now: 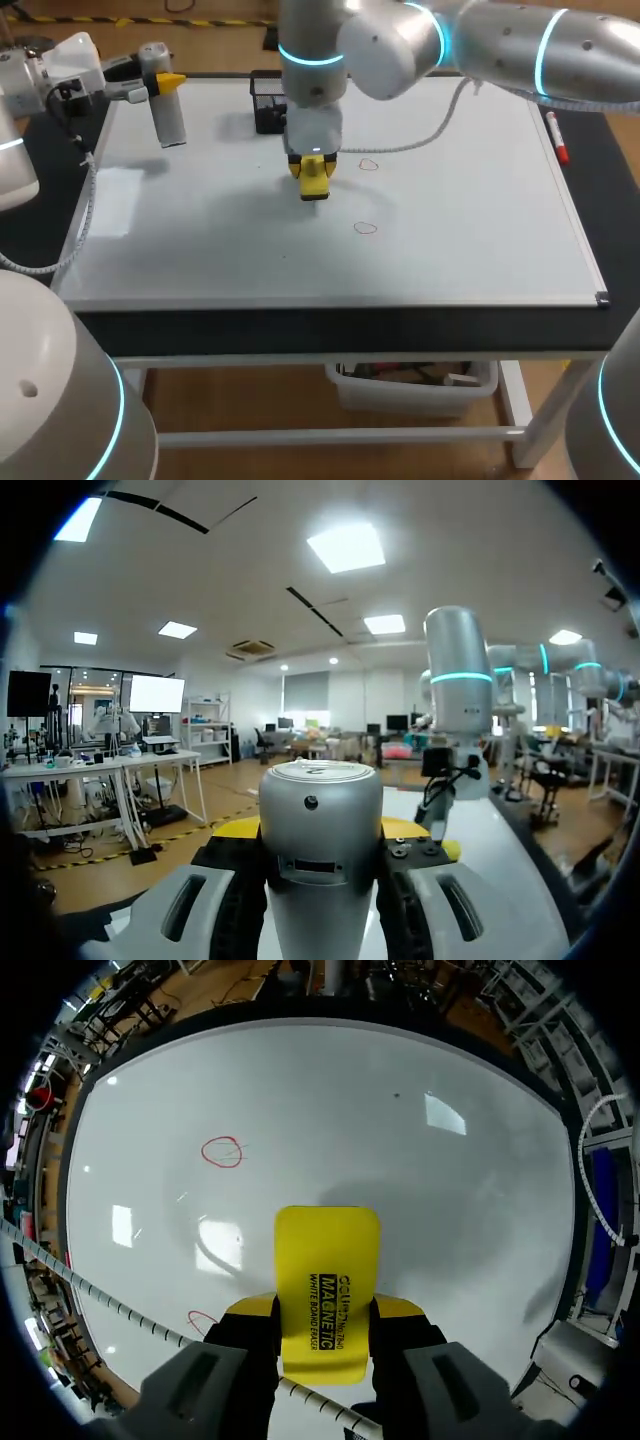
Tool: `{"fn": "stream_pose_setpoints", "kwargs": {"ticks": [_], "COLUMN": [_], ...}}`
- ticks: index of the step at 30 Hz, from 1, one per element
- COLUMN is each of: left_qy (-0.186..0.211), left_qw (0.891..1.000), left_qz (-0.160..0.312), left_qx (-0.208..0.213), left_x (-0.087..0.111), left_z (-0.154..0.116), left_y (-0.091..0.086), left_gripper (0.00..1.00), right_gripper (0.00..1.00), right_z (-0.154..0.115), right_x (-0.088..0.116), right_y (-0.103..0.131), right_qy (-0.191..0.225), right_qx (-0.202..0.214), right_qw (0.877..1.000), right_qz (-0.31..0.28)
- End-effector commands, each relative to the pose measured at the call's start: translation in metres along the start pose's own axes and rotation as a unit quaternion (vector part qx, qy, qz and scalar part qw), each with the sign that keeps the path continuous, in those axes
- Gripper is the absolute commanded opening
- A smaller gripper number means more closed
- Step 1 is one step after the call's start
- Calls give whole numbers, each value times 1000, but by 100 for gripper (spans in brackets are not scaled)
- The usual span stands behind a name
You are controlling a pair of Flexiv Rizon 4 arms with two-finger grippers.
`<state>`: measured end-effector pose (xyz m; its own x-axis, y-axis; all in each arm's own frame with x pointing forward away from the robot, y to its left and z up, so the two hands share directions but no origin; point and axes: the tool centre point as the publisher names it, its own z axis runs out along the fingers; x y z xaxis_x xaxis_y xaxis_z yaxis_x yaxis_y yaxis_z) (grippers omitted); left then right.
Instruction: Pick up the inspection probe, press it on each red-marked spot on the whiteboard one by one, put down the probe, pick up the eraser, and wipe off all the red marks.
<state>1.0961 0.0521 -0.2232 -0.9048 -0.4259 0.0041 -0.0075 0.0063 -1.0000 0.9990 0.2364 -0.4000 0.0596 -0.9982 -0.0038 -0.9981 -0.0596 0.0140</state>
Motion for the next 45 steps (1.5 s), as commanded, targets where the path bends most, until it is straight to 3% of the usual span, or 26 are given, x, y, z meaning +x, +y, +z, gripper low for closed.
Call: {"fn": "stream_pose_setpoints", "kwargs": {"ticks": [1, 17, 34, 45], "left_qy": [0, 0, 0, 0], "left_qw": [1000, 1000, 1000, 1000], "left_qz": [1, 1, 1, 1], "left_qx": [2, 2, 2, 2], "left_x": [0, 0, 0, 0], "left_z": [0, 0, 0, 0], "left_y": [0, 0, 0, 0], "left_gripper": [0, 0, 0, 0], "right_gripper": [0, 0, 0, 0], "right_z": [5, 21, 31, 31], "right_x": [-6, -10, 14, 41], "right_y": [0, 17, 26, 25], "right_qy": [23, 8, 13, 17], "right_qx": [0, -16, -25, -26], "right_qw": [1000, 1000, 1000, 999], "right_qz": [-3, -17, 8, 41]}}
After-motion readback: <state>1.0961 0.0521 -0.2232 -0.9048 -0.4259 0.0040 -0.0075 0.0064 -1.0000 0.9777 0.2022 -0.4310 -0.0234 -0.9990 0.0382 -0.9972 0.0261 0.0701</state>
